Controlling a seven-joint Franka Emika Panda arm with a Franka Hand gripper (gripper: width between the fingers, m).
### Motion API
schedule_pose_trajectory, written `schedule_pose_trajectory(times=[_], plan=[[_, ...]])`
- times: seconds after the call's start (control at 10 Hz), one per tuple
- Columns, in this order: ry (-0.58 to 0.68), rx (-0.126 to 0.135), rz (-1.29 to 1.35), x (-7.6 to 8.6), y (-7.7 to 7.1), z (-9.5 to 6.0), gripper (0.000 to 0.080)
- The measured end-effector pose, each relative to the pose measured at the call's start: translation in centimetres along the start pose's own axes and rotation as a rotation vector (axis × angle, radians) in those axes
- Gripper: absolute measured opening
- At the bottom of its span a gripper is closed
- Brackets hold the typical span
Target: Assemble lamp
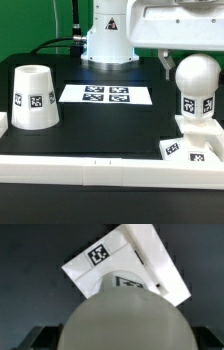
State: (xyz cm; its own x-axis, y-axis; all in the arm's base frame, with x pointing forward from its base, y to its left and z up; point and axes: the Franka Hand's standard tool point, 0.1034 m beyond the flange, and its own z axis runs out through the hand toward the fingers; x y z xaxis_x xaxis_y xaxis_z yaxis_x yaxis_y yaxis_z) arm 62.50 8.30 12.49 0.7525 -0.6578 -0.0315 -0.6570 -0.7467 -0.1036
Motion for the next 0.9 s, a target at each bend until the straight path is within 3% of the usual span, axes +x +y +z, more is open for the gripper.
schedule_pose_trajectory(times=[0.2,0.7,0.9], plan=[[-0.002,0.002,0.111,-0.1,-0.1,0.0,0.0577],[-0.049,0.036,0.629,-0.8,-0.8,0.2,0.0577],[-0.080,0.062,0.817,-0.9,-1.1,0.4,0.0577]])
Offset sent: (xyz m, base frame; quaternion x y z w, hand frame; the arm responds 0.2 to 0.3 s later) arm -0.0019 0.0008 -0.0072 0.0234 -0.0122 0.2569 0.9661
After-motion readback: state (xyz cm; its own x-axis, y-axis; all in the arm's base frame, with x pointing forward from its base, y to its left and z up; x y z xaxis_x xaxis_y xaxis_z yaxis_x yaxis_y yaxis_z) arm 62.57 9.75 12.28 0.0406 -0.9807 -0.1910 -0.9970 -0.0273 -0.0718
